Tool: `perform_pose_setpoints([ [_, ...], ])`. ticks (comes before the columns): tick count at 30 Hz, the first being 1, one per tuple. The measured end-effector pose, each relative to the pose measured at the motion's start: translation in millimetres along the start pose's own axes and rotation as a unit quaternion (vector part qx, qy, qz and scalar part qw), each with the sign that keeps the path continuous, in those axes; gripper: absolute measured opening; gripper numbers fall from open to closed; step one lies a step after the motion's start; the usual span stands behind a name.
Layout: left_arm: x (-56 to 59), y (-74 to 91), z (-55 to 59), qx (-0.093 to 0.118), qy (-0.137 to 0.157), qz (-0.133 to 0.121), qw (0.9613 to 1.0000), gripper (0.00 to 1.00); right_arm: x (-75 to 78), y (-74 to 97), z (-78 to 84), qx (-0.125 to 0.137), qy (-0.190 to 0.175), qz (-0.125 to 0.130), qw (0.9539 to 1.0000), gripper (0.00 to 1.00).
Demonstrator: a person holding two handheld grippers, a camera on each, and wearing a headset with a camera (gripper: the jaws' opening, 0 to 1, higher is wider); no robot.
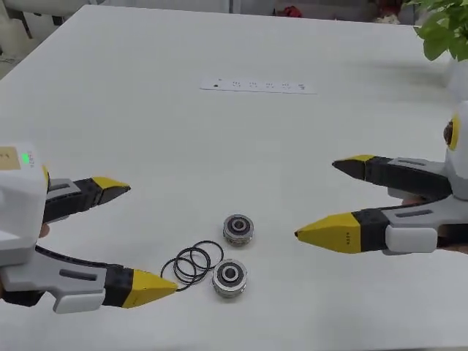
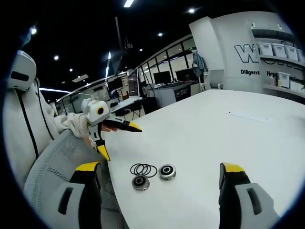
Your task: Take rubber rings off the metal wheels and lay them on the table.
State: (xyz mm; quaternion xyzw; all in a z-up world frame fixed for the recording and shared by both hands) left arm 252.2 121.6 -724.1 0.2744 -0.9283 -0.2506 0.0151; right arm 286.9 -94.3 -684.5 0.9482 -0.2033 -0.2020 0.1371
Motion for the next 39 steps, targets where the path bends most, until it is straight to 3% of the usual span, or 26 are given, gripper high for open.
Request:
perform_pose_setpoints([
  [15, 2.4, -2.3, 4.9, -0.007, 0.005, 0.007, 0.9999, 0.91, 1.0, 12.0, 39.0, -0.04, -0.024, 0.007, 0.9989, 1.0],
  [26, 4.8, -4.6, 13.4, -0.014, 0.021, 0.013, 0.9996, 0.91, 1.5, 16.4, 58.6, -0.06, -0.036, 0.011, 0.9975, 1.0],
  [39, 7.8, -7.2, 20.4, -0.023, 0.032, 0.019, 0.9991, 0.92, 7.4, 24.1, 82.2, -0.05, -0.076, 0.032, 0.9954, 1.0],
])
Point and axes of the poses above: the centre of the closed fingertips' face, and the gripper's own axes: y roughly backward along the fingers, x roughly to its right, z roughly out of its underside, the point moved 4 cm from there along y, roughly backward along the fingers, and after that the axes turned 6 degrees about -y, right-handed, at the moved point
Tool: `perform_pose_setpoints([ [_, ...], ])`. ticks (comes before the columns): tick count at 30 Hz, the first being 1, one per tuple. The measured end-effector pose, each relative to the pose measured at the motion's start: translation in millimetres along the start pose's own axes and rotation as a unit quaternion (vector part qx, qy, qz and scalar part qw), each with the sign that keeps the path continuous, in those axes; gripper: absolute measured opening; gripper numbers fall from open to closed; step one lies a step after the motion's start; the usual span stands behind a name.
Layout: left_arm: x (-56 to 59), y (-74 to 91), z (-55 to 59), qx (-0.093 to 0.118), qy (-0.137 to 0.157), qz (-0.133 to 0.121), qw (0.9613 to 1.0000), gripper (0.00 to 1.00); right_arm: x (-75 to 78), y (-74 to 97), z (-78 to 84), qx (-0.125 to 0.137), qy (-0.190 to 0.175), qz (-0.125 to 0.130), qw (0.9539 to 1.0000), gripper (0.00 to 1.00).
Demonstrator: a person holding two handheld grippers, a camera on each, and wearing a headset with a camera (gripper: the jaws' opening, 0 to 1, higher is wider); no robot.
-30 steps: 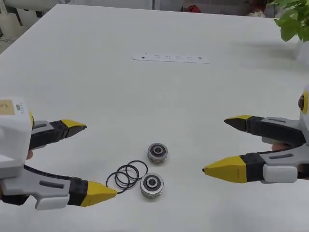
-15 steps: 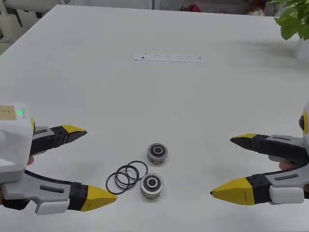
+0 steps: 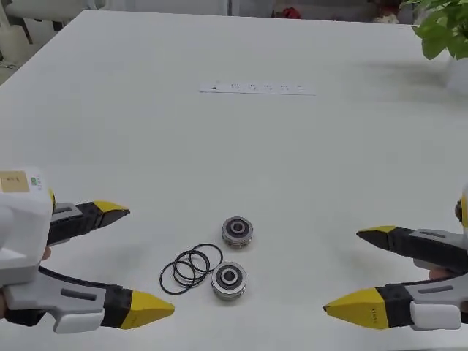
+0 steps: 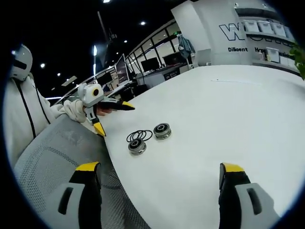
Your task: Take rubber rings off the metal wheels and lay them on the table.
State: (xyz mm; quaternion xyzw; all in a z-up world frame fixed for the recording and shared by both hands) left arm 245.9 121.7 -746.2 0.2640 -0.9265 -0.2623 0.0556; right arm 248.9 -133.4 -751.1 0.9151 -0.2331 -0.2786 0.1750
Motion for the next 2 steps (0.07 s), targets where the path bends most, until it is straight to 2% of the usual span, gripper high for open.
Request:
perform_pose_setpoints([
  [2, 1.5, -1.0, 2.7, -0.004, 0.005, 0.003, 1.0, 0.92, 0.9, -0.8, 1.5, -0.003, -0.005, 0.002, 1.0, 1.0],
])
Point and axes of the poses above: the centre of the closed fingertips' face, and the gripper's own axes: y roughly backward along the fingers, x roughly to its right, z roughly out of its underside, the point moved 4 cm from there along y, roughly backward along the fingers, and after that the axes turned 6 degrees about -y, right-handed, at the moved point
